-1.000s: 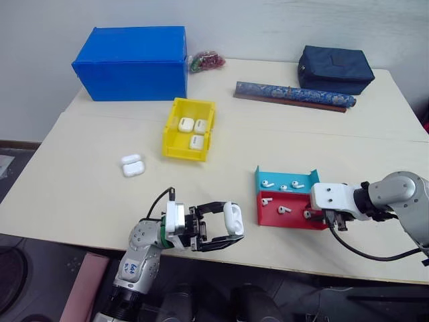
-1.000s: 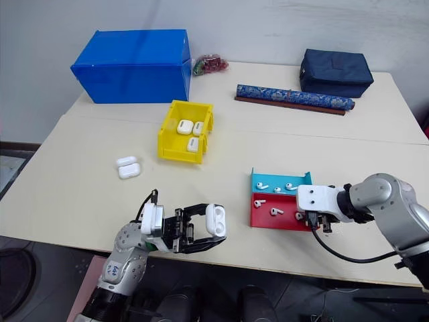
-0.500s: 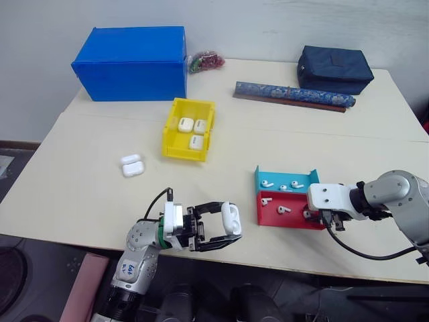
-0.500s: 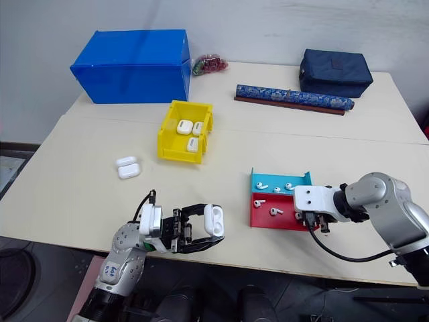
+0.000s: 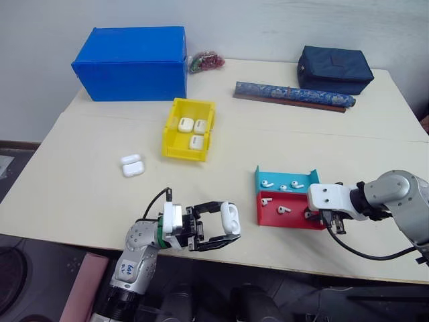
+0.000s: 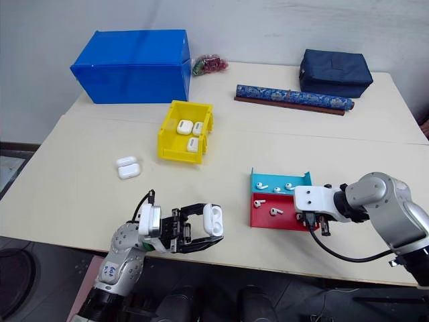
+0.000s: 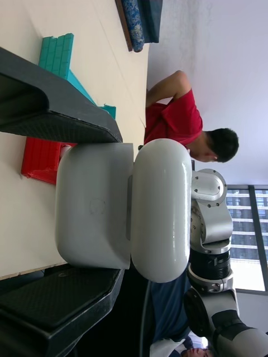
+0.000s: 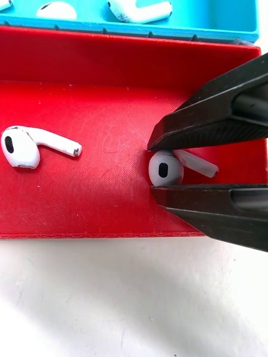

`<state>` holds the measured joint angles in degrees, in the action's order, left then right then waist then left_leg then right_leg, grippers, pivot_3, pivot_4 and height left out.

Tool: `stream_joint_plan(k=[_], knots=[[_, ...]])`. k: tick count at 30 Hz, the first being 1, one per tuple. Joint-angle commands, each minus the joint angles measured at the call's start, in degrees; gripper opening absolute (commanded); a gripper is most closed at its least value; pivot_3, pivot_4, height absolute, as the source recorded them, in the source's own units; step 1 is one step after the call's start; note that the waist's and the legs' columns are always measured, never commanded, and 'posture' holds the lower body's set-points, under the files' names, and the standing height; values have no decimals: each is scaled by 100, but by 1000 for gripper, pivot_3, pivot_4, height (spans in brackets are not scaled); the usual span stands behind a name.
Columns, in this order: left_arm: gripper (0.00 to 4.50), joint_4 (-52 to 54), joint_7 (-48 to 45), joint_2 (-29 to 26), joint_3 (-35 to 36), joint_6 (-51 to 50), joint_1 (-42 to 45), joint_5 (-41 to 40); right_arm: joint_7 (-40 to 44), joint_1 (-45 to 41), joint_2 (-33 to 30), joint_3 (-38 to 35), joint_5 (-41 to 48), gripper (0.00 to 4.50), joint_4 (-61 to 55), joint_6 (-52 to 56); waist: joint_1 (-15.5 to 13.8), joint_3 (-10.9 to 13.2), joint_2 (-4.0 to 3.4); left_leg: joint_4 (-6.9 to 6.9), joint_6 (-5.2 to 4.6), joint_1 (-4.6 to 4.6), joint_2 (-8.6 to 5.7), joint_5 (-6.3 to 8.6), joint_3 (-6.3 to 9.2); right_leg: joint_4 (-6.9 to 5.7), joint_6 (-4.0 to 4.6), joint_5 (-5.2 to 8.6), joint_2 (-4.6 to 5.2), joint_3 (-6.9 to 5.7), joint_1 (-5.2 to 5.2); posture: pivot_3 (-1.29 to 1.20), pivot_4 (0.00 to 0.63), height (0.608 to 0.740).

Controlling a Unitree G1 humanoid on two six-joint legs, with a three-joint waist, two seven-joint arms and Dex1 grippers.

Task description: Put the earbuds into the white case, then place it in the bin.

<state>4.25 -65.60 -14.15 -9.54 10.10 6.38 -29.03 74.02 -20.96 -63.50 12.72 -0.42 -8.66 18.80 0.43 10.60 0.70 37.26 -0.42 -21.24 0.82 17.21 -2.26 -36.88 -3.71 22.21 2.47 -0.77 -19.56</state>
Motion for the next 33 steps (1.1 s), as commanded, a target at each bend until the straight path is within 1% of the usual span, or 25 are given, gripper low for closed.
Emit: stream_joint_plan(k=[1,2,3,5,7,9,10,11,12,15,17,19,24,28,33], knots=[[2810,249,-82,99,25,20,185,-259,26,29,-7,-547,412,434,-50,-43,-4,0,0,0,0,-1,0,0,0,0,0,0,0,0,-1,0,150,740],[2810,248,-143,150,7,25,257,-327,37,105,0,-806,648,434,-63,-86,-7,0,0,0,0,-2,0,0,0,0,0,0,0,0,-1,0,150,740],[2810,160,-234,265,0,242,361,-321,62,228,11,-1137,947,434,-111,-23,-19,0,0,0,0,-2,0,0,0,0,0,0,0,-1,-2,0,150,740],[2810,38,-521,393,-21,355,526,-467,47,496,21,-1732,1484,434,-309,462,-48,0,0,0,0,-4,0,0,1,1,0,0,0,-6,0,0,150,740],[2810,-32,-584,471,15,203,653,-632,148,678,296,-2416,2445,434,-617,804,-42,1,2,1,0,-7,0,1,7,3,-1,-1,1,-15,2,0,150,740],[2810,-95,-644,542,14,36,819,-751,202,710,949,-3233,3903,434,-960,922,-17,4,7,-1,1,-7,0,1,13,2,-3,-2,-1,-23,4,0,150,740],[2810,-125,-715,554,-1,-37,902,-800,49,724,1309,-3598,4460,434,-1138,893,-11,6,10,1,2,-6,1,1,11,0,-3,-2,-4,-23,3,0,150,740],[2810,-146,-808,549,-1,-132,971,-874,-132,779,1565,-3824,4841,434,-1345,923,-15,6,10,-1,4,-5,2,0,13,-2,-4,-2,-8,-23,3,0,150,740],[2810,-201,-884,562,23,-224,1093,-961,-455,846,1799,-3902,5054,434,-1613,974,-22,6,9,2,4,-4,3,-1,13,-10,-4,-2,-9,-24,3,0,150,740],[2810,-434,-1019,593,111,-425,1461,-1066,-1286,825,2567,-3737,5369,434,-2287,724,-16,7,10,3,3,-4,2,0,16,-13,-4,-2,-8,-23,3,0,150,740],[2810,-595,-1060,617,151,-486,1684,-1040,-1578,802,2987,-3495,5487,434,-2630,548,-15,7,10,6,3,-5,2,0,16,-12,-4,-2,-8,-22,4,0,150,740],[2810,-689,-1023,645,197,-582,1866,-1030,-1736,860,3275,-3217,5512,434,-2897,448,-20,7,10,4,4,-7,0,0,14,-10,-4,-2,-7,-19,2,0,150,740],[2810,-631,-1059,600,209,-882,1910,-1019,-2004,842,3892,-2324,4962,434,-3112,-66,-9,7,10,-7,5,-7,0,0,15,-9,-9,-5,-6,-20,-4,0,150,740],[2810,-476,-1009,593,209,-1016,1834,-994,-2018,709,4113,-1874,4615,434,-2927,-366,-13,7,10,-4,7,-7,0,-1,17,-11,-9,-5,-5,-20,-6,0,150,740],[2810,-351,-885,634,241,-1082,1828,-978,-1953,706,4136,-1653,4376,434,-2676,-635,-14,7,10,-4,6,-7,0,-1,17,-9,-9,-5,-4,-20,-5,0,150,740]])
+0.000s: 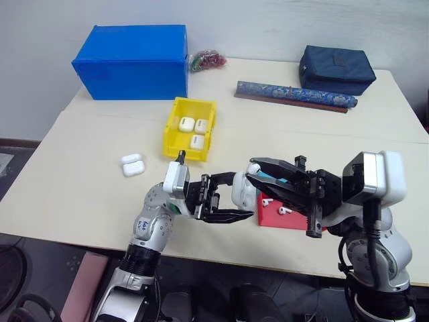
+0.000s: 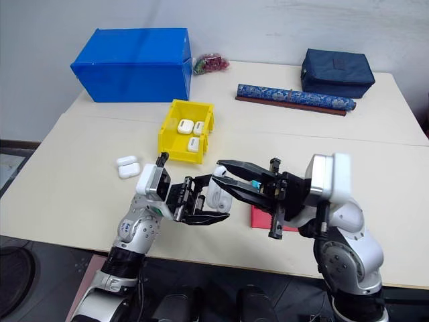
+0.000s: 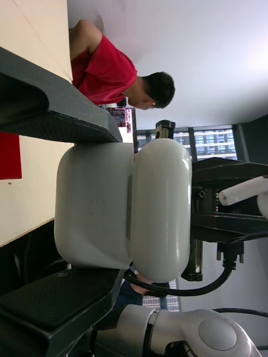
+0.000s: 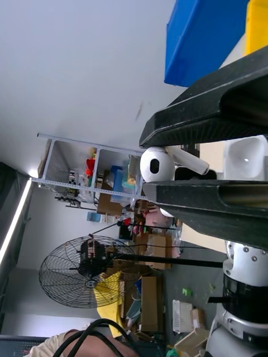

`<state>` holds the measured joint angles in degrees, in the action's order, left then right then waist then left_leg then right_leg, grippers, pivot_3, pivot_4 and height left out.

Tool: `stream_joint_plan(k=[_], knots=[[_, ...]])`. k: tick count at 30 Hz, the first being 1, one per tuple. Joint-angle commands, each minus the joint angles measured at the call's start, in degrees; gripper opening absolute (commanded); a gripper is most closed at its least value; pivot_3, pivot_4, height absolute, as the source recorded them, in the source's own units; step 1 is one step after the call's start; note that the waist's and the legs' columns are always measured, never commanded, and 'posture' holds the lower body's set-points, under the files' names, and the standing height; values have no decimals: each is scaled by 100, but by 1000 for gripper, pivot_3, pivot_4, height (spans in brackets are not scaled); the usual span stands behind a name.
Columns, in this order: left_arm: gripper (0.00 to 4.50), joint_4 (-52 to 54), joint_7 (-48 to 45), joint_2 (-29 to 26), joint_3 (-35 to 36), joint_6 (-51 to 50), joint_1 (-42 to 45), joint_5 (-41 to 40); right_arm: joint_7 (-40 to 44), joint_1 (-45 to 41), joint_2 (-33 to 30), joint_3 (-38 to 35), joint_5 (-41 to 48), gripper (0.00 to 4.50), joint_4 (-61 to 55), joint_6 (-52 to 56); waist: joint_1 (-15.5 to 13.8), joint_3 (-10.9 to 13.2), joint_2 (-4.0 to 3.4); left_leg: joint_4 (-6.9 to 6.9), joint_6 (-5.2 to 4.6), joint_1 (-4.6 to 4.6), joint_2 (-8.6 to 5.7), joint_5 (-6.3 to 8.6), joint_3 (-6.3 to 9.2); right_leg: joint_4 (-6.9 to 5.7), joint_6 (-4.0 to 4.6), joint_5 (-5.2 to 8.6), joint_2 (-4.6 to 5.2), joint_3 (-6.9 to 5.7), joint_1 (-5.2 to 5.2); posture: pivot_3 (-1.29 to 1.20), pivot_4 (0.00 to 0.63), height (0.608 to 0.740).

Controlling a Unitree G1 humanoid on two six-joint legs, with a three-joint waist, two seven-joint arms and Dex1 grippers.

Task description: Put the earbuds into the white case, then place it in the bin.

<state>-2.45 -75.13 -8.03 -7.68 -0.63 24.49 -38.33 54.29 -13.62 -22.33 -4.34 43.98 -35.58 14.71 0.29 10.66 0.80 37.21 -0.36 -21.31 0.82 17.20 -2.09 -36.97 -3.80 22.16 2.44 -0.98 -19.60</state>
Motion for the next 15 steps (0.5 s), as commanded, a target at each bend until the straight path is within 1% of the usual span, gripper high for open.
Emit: stream_joint_plan(k=[1,15], knots=[[2810,349,101,35,57,-26,23,-52,61,5,19,80,-120,434,75,-302,0,0,0,0,0,0,0,0,0,0,0,0,0,0,0,0,150,740],[2810,574,310,62,36,-108,46,-25,240,275,-16,151,-391,434,590,-908,3,0,0,-3,-1,0,0,0,0,1,0,0,0,-1,0,0,150,740]])
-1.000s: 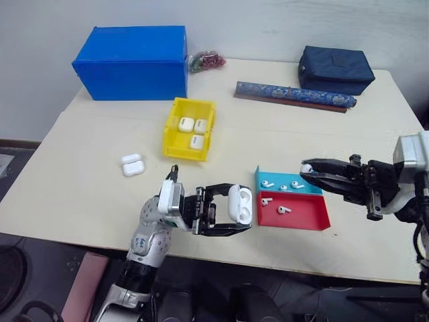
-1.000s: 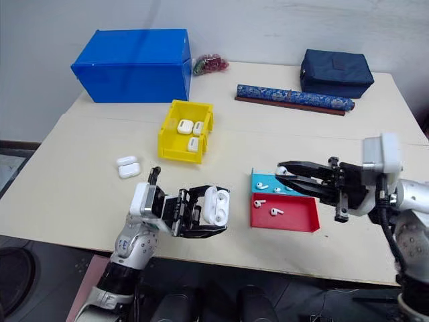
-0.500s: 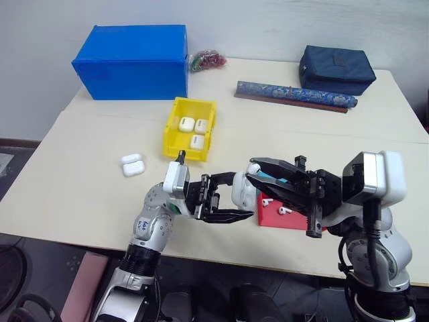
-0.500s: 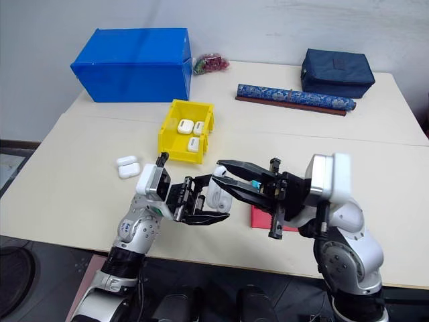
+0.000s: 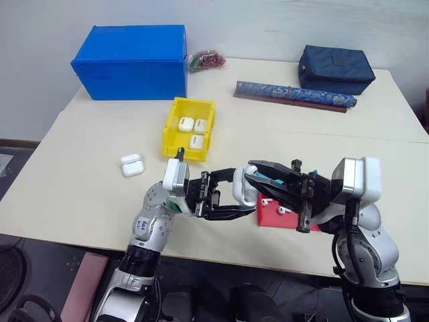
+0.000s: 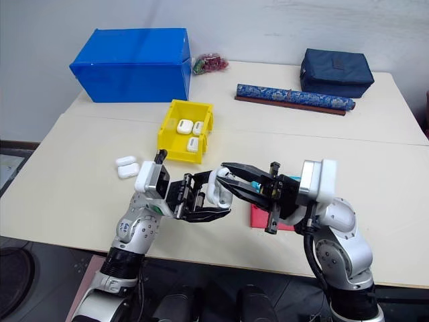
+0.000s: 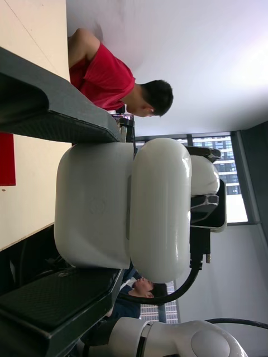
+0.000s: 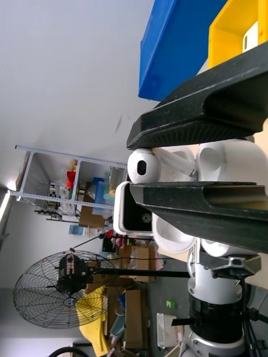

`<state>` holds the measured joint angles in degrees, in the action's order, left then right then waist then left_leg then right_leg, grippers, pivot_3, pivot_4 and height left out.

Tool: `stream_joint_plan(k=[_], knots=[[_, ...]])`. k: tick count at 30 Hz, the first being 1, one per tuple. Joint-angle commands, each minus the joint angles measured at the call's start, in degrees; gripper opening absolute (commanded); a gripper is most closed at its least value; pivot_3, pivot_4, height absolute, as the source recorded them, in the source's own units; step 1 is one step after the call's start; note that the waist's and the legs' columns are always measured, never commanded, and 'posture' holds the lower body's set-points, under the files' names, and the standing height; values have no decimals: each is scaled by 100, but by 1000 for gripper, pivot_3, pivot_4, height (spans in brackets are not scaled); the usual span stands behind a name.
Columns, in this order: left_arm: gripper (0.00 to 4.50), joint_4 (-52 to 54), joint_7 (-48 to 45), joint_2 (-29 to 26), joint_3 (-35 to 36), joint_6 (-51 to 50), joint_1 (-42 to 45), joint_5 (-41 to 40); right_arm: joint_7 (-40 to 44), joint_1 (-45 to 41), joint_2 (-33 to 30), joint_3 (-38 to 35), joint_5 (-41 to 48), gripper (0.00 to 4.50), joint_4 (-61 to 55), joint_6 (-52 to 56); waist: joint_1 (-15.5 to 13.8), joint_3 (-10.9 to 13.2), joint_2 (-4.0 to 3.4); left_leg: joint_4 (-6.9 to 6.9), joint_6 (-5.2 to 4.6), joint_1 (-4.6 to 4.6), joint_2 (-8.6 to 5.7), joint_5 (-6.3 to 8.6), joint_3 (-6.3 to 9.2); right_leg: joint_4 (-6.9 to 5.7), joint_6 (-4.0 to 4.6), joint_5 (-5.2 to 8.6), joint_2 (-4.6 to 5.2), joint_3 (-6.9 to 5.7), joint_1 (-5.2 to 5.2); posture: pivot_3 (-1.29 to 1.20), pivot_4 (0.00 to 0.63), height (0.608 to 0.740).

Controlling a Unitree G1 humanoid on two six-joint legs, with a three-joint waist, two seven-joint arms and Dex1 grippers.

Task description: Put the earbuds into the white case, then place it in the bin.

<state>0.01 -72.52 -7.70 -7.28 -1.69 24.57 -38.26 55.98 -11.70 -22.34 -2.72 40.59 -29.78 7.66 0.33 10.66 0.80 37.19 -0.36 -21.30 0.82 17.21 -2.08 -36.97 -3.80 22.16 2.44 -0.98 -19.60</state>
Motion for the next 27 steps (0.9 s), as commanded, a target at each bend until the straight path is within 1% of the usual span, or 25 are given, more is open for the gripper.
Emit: stream_joint_plan(k=[1,10,14,16,18,19,20,23,25,26,27], knots=[[2810,349,60,36,-13,-15,38,-32,121,134,-6,6,-117,434,100,-295,-2,0,0,0,0,0,0,0,0,1,0,0,0,0,1,0,150,740],[2810,402,129,81,5,-113,124,-40,579,525,48,147,-517,434,833,-1199,-3,0,0,0,0,1,0,0,-1,1,0,0,0,0,1,0,150,740],[2810,392,110,91,49,-145,175,-29,780,620,-97,275,-556,434,987,-1288,-1,0,0,0,0,1,0,0,-1,1,0,0,0,0,1,0,150,740],[2810,378,101,93,68,-153,199,-19,792,573,-83,269,-506,1161,1026,-1329,2,0,0,1,0,1,0,0,-1,0,0,0,0,0,1,0,150,740],[2810,381,99,81,89,-164,194,1,741,530,-67,195,-442,1759,993,-1372,2,0,0,1,0,2,0,0,-1,0,0,0,0,0,2,0,150,740],[2810,377,92,68,103,-168,183,18,716,508,-94,148,-417,1990,954,-1368,-2,0,0,1,0,2,0,0,-1,0,0,0,0,0,1,0,150,740],[2810,375,89,41,126,-170,151,39,661,516,-157,57,-338,2389,864,-1285,-5,0,1,1,0,2,0,0,-1,0,0,0,0,0,1,0,150,740],[2810,310,100,-108,225,-149,-4,125,421,619,-529,-451,-27,3370,506,-964,-13,0,0,-1,0,0,0,0,-1,4,0,0,2,0,2,0,150,740],[2810,219,97,-246,293,-68,-134,232,283,868,-905,-968,185,4131,338,-704,-20,0,0,-1,-1,-2,-1,1,0,10,0,0,3,-1,3,0,150,740],[2810,188,113,-325,335,-53,-208,266,255,1094,-1096,-1314,307,4396,321,-580,-30,0,1,-2,-2,0,-1,1,0,10,0,0,3,-1,4,0,150,740],[2810,151,105,-397,372,-11,-277,294,315,1348,-1270,-1625,319,4487,377,-544,-35,0,1,-4,-1,-2,-1,2,2,11,0,0,3,-4,4,0,150,740]])
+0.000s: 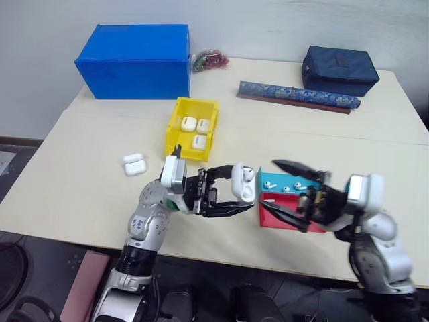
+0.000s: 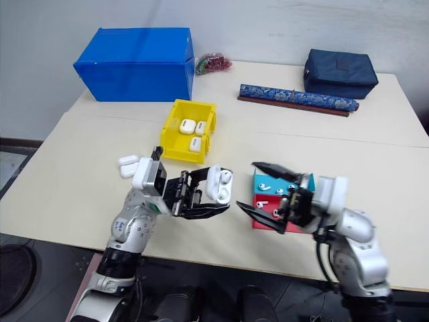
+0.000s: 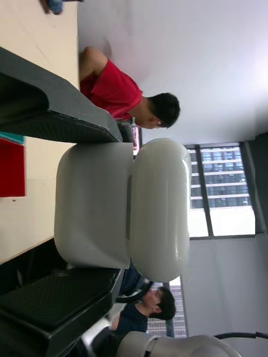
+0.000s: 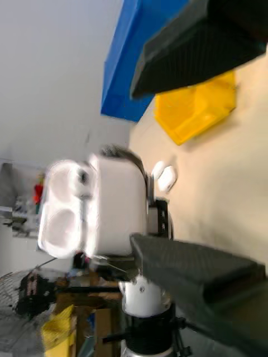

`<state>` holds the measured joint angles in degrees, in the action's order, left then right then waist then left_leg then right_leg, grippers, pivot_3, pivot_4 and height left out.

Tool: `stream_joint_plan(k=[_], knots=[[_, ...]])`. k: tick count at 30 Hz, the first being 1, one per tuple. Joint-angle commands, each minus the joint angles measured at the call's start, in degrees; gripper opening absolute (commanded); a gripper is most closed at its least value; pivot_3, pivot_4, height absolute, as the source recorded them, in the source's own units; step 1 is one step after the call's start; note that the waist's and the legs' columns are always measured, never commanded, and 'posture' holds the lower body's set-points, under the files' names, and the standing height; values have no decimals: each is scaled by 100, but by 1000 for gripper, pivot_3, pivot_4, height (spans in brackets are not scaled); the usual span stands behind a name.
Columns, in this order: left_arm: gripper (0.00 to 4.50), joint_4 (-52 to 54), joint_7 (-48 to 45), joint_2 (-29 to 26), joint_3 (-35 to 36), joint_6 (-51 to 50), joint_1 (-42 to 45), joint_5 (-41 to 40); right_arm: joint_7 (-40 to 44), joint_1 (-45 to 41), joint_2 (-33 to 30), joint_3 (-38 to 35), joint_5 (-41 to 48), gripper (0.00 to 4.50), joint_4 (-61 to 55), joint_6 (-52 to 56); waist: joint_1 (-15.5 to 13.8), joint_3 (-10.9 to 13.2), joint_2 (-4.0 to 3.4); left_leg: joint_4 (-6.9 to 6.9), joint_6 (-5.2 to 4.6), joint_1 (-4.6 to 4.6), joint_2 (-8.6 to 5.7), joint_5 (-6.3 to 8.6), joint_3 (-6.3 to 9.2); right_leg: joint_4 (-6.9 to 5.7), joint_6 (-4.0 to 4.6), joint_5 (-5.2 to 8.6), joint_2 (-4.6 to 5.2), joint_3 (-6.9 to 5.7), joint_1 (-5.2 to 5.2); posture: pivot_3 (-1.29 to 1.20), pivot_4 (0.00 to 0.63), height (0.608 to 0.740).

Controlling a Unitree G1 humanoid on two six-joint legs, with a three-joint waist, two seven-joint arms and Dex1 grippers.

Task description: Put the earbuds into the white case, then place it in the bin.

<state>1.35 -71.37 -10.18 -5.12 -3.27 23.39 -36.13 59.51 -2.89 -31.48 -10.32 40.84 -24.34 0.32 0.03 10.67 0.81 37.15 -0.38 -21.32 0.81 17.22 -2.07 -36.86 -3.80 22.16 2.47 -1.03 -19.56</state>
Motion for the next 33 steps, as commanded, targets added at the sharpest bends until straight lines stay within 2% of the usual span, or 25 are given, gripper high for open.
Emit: stream_joint_plan(k=[1,6,8,11,16,19,22,26,29,33], knots=[[2810,-2,-16,-192,177,174,-200,91,6,638,-469,-1053,302,4487,-126,205,-14,1,2,-2,0,2,0,0,3,1,0,0,0,-1,2,0,150,740],[2810,56,92,-421,319,197,-517,105,590,1860,-931,-2402,-355,4487,1554,-379,-14,1,2,-2,-6,3,-2,4,-2,18,0,0,-1,-1,14,0,150,740],[2810,101,141,-471,333,198,-613,105,734,2106,-1088,-2630,-673,4487,2194,-691,3,1,2,-2,-23,4,-4,12,-3,33,0,0,-1,2,21,0,150,740],[2810,123,187,-534,388,227,-701,103,327,2225,-1251,-2760,-1268,4487,2669,-854,60,0,0,-4,-29,5,-3,13,-10,35,3,1,-2,12,19,0,150,740],[2810,127,236,-599,423,250,-714,100,-189,1763,-1633,-2092,-1806,4487,1771,-252,216,-2,-10,-6,-24,16,-2,7,-19,5,5,2,-5,25,11,0,150,740],[2810,130,279,-584,396,282,-703,158,-280,1129,-1988,-1642,-1773,4487,1420,440,181,-1,-11,-5,-17,18,-1,3,-19,-7,5,2,-6,25,7,0,150,740],[2810,99,348,-560,371,347,-695,252,-126,-145,-2667,-707,-1960,4487,1258,1429,154,3,-16,0,0,9,-3,-8,-19,-7,5,2,-4,27,2,0,150,740],[2810,105,383,-493,316,374,-706,288,299,-1581,-3118,530,-2456,4487,1558,2102,103,10,-20,2,3,6,-1,-7,-6,-7,4,2,-3,15,-2,0,150,740],[2810,125,407,-456,280,387,-719,295,748,-2443,-3186,1366,-2785,3819,1853,2478,54,10,-20,-2,5,-4,-1,-3,-2,-9,1,0,-3,14,-16,0,150,740],[2810,152,445,-429,253,405,-746,306,1153,-3149,-3047,2136,-3270,2506,2323,2483,11,10,-20,-3,1,-26,-1,2,0,-3,-2,-1,2,6,-34,0,150,740]])
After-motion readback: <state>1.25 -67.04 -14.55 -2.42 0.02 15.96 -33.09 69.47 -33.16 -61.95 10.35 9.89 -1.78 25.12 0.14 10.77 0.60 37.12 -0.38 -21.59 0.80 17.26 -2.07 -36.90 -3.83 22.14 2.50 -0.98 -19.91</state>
